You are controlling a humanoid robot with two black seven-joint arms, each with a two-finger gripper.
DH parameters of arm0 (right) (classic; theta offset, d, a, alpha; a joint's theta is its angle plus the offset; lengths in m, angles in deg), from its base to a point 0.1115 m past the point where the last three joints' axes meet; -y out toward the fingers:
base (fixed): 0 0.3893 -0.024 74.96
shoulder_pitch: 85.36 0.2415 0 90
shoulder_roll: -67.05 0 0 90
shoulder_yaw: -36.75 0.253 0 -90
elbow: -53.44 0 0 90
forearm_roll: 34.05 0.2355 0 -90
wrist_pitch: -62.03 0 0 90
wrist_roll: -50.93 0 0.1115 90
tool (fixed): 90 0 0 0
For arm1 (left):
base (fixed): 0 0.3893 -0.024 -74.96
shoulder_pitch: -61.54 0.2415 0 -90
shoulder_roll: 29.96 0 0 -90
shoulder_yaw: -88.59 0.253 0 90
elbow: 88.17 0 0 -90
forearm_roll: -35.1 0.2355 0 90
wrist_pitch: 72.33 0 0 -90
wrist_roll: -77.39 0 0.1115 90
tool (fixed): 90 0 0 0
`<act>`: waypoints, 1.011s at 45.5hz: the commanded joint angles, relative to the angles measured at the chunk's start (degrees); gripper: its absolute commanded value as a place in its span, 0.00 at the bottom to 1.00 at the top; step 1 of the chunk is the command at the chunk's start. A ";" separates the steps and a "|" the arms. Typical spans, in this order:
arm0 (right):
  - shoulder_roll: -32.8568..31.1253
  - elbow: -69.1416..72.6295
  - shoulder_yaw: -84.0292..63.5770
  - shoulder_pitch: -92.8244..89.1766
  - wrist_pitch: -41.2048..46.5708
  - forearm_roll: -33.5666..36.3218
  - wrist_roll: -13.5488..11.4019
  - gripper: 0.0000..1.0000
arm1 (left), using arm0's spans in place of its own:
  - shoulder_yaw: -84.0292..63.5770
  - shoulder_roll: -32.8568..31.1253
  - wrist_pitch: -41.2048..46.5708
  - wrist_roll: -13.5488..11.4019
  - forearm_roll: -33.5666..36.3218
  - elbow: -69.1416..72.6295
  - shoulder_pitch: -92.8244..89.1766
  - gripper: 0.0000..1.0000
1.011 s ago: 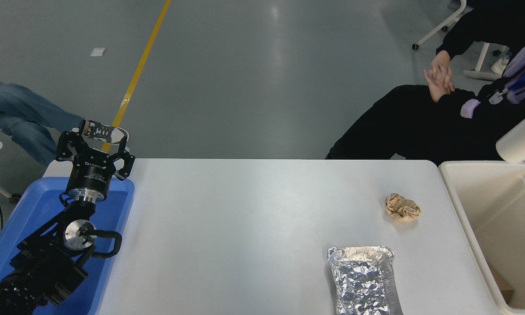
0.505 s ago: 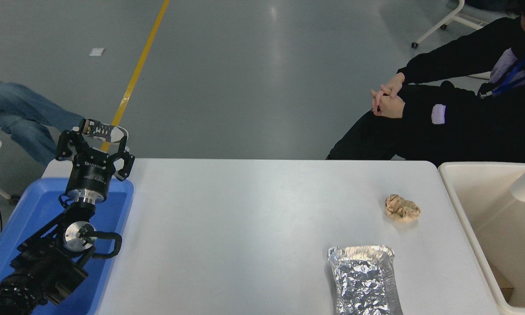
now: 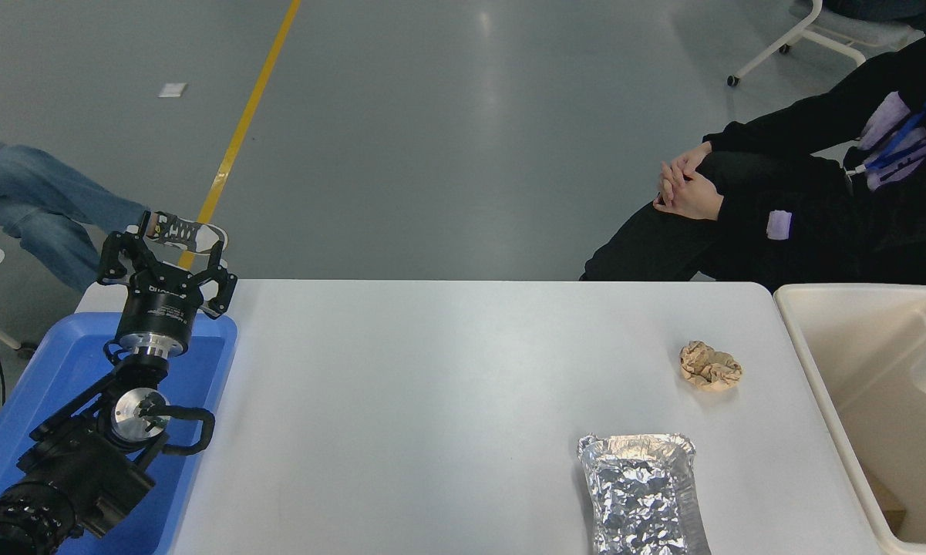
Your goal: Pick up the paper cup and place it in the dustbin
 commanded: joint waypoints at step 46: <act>-0.74 4.04 3.09 -0.05 -7.86 -0.05 -1.27 0.98 | 0.00 0.00 -0.01 0.00 0.03 0.00 0.00 0.99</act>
